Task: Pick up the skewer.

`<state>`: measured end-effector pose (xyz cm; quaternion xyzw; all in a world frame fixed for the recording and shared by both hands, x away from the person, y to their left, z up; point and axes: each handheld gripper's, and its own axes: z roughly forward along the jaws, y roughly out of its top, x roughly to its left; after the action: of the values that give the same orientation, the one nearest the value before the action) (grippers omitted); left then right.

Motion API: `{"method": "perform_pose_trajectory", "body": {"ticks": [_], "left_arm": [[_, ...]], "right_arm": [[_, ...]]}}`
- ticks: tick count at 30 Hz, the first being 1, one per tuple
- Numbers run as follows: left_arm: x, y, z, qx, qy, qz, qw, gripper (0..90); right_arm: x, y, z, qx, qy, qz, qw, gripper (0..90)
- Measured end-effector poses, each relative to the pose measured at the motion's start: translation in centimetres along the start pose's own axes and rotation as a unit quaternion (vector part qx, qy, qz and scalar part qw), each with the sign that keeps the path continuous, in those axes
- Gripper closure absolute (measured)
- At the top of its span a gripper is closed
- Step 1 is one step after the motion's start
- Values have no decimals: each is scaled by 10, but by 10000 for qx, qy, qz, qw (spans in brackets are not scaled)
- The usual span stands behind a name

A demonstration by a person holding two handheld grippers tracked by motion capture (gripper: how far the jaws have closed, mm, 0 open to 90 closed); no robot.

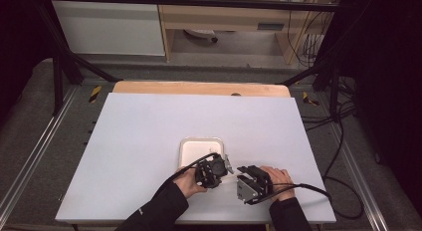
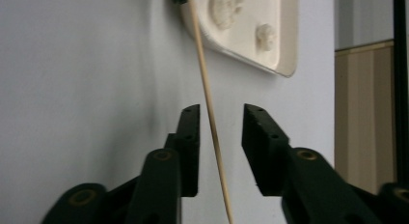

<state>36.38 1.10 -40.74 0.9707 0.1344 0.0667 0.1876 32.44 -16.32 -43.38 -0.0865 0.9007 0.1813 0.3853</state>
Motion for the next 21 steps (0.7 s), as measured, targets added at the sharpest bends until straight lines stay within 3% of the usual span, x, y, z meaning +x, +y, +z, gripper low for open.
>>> {"method": "perform_pose_trajectory", "body": {"ticks": [2,4,6,7,9,12,13,14,15,19,21], "left_arm": [[2,-4,-2,-55,24,-74,10000,884],[5,-10,-5,-52,59,-138,9999,884],[8,-16,-8,-114,81,-225,9996,884],[9,-20,-9,-141,23,-230,9996,884],[12,-28,-12,-222,109,-316,9992,884],[16,-39,-18,-342,97,-463,9983,884],[16,-43,-20,-402,93,-504,9979,884],[17,-47,-22,-446,103,-529,9975,884],[18,-51,-24,-520,134,-574,9969,884],[20,-67,-32,-794,154,-756,9939,884],[21,-75,-35,-986,152,-908,9909,884]], "right_arm": [[-2,-3,-3,-165,9,519,9985,615],[-5,-7,-6,-271,9,885,9957,564],[-8,-11,-9,-371,21,1285,9910,520],[-8,-14,-10,-411,49,1487,9880,489],[-11,-18,-12,-397,144,1883,9812,438],[-13,-26,-13,-431,235,2494,9671,371],[-15,-30,-13,-474,295,2830,9575,324],[-15,-32,-13,-504,300,2982,9527,310],[-15,-32,-13,-504,300,2982,9527,310],[-16,-39,-12,-484,319,3524,9340,211],[-17,-40,-12,-312,277,3816,9234,157]]}}
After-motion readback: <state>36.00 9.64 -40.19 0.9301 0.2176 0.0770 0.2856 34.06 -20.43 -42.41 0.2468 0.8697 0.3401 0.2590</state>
